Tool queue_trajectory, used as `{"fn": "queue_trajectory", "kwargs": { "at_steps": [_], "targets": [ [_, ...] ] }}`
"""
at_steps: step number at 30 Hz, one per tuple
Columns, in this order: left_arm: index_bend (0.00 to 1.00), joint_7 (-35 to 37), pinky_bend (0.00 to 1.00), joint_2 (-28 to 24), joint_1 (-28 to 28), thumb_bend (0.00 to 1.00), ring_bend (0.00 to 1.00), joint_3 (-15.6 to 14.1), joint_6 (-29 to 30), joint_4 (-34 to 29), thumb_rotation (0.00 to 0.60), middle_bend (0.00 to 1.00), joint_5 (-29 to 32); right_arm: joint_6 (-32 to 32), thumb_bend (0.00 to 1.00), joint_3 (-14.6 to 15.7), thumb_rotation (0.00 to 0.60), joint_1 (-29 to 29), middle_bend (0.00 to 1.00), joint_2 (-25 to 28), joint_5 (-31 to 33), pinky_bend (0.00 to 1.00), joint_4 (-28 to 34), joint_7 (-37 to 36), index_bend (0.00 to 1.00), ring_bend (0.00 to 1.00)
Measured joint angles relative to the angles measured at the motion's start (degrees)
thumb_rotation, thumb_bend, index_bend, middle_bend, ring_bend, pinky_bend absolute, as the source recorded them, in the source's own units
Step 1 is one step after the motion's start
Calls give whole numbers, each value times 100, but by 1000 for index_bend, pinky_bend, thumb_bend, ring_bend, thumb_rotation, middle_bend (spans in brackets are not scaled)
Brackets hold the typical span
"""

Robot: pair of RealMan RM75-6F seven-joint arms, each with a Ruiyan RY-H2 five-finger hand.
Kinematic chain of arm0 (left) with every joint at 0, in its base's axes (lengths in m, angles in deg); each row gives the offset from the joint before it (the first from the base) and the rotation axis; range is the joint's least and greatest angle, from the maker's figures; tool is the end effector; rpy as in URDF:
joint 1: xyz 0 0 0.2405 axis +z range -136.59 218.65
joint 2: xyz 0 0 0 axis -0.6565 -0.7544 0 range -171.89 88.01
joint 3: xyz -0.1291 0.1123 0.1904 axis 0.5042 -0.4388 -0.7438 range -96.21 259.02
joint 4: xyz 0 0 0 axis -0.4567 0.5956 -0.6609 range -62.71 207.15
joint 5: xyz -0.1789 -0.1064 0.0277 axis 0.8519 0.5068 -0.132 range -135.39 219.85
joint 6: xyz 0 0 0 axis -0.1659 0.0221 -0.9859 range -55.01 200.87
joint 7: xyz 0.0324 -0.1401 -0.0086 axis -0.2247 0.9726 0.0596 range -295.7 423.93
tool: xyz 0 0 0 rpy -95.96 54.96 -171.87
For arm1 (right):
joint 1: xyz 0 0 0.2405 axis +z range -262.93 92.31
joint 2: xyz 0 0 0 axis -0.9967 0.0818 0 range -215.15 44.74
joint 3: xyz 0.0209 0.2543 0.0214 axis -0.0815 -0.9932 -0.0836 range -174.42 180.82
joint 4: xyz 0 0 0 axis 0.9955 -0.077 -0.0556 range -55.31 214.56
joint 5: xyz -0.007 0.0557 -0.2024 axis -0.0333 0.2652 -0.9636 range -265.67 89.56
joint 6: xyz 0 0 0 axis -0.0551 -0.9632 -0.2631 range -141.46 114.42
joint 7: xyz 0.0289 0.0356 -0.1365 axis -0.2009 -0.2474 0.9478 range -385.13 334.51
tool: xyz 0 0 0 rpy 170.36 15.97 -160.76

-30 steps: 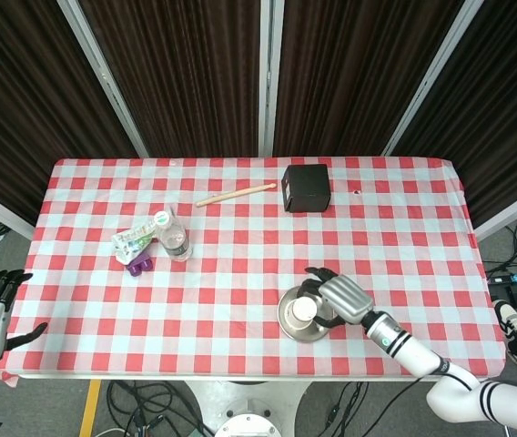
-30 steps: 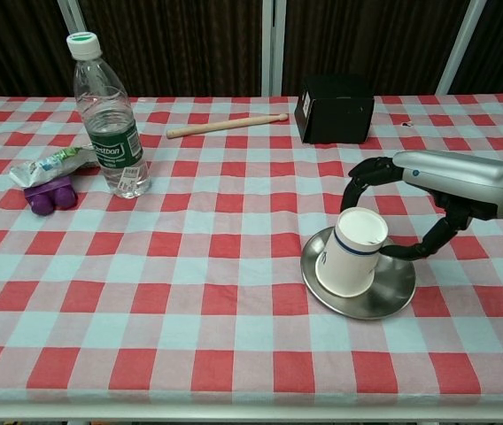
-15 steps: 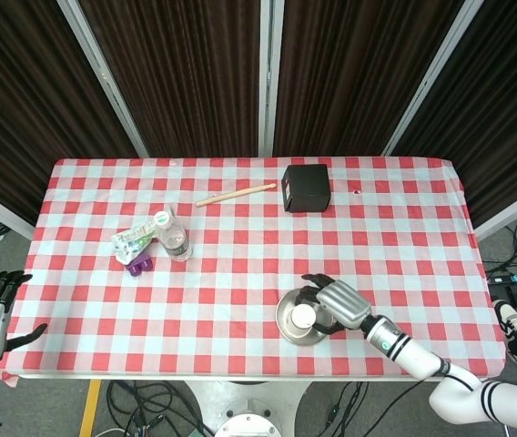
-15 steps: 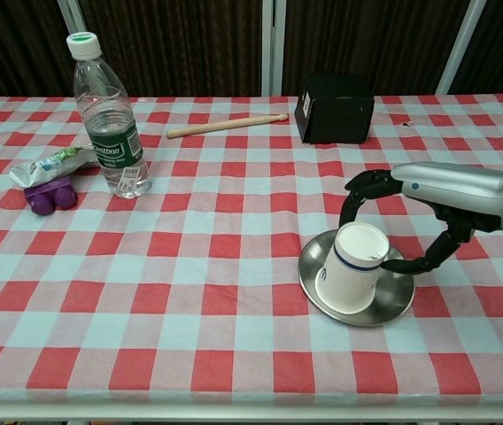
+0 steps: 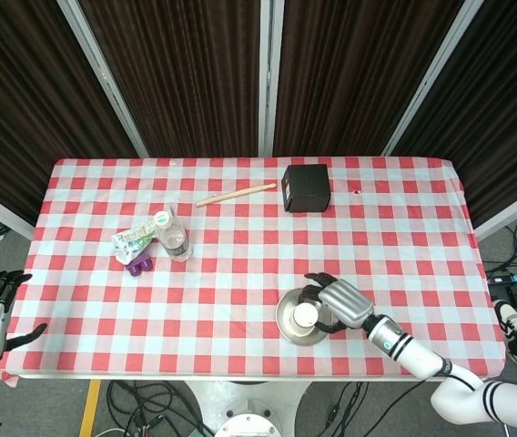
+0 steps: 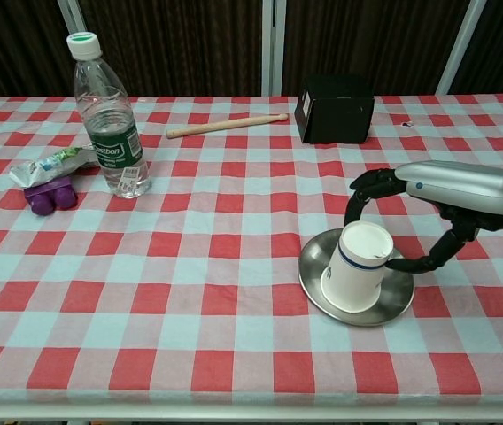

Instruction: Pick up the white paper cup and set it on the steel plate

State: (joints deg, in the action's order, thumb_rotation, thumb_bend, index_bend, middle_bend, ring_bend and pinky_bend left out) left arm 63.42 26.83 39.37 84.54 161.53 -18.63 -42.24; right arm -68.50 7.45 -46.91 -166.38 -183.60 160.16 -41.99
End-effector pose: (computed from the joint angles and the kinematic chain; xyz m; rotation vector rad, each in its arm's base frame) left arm -0.3184 0.1641 0.1454 -1.2784 -0.9317 -0.9212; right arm -0.2034 -0.2831 -0.0095 2.2078 -1.1165 0.9898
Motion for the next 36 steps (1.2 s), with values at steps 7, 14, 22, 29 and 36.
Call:
{"fn": "queue_trajectory", "kwargs": {
  "at_steps": [7,14,22,29,36],
  "targets": [
    [204,-3,163,-7,16,107,117,-3,30,-7,600,162,-10,-28,312,-381,600,-29,295,-255,498,118,-361,382,543,72],
    [204,-11,163,-6,26,107,116,-5,35,-10,600,162,-5,-151,313,-125,600,-43,297,-97,106,114,-34,260,543,71],
    [204,-17,163,-10,22,107,116,-2,39,-23,600,162,-22,-121,313,-293,600,-40,293,-195,380,114,-219,658,542,72],
    [204,5,164,-2,45,107,116,-8,59,-5,600,162,-13,-78,317,-175,600,-12,297,-139,218,111,-66,454,541,72],
    [204,9,163,8,49,107,116,-12,58,7,600,162,-19,-50,316,-242,600,-4,294,-158,377,111,-211,418,541,71]
  ]
}}
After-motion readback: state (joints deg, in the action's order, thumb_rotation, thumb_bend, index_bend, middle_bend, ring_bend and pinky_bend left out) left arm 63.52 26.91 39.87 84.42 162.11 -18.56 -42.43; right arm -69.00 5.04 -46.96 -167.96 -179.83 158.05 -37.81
